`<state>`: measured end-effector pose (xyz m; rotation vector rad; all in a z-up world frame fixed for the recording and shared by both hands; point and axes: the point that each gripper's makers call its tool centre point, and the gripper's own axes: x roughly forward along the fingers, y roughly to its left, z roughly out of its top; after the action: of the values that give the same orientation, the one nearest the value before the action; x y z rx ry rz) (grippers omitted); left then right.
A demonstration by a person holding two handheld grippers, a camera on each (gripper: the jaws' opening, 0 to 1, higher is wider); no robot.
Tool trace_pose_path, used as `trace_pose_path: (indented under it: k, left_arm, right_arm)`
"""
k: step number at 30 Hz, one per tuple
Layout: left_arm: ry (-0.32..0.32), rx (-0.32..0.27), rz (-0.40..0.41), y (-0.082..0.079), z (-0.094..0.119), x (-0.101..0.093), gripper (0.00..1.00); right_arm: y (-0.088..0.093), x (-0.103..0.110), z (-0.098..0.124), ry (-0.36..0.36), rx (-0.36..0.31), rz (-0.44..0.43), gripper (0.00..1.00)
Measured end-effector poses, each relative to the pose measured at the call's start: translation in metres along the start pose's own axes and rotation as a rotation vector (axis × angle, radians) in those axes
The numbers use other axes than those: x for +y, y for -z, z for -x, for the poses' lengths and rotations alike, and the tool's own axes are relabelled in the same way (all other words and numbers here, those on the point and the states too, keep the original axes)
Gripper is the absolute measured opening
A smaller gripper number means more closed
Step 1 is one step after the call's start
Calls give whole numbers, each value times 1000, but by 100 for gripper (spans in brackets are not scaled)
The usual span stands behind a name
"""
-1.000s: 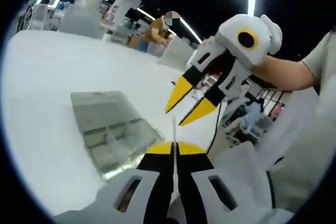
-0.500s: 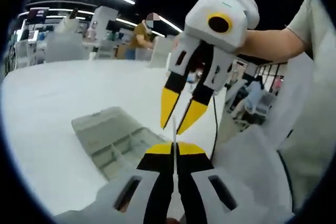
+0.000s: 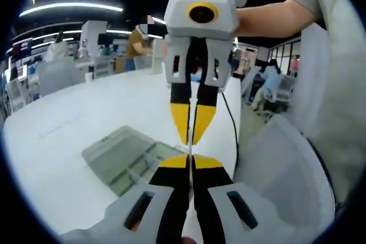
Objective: Insert the divider into the dual guide fixture by aligning both edges with the guide slots and pushing it downward to the bottom, including one-sided entry, uneven engagement, binding, and posture correction.
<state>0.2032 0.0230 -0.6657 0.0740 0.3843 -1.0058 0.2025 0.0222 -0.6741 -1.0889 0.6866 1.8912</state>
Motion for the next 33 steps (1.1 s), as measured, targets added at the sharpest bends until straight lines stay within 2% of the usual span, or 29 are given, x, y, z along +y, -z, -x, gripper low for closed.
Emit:
trace_pose_path:
  k: [8,13,21,33]
  left_arm:
    - [8,-9,-31,-2,1,-1,0]
    - [15,-19,-13,-1,2,-1,0]
    - [51,-18,29,4,2,-2,0]
    - [67,11,13,5,2,-3,0]
  right_arm:
    - [-2,1,1,-27,-13,-33,0]
    - [-6,1,2,-40,-41,-75,0]
    - [-8,4,-1,-77,-47,-137,0]
    - [-8,4,-2,-75,-10,-102,0]
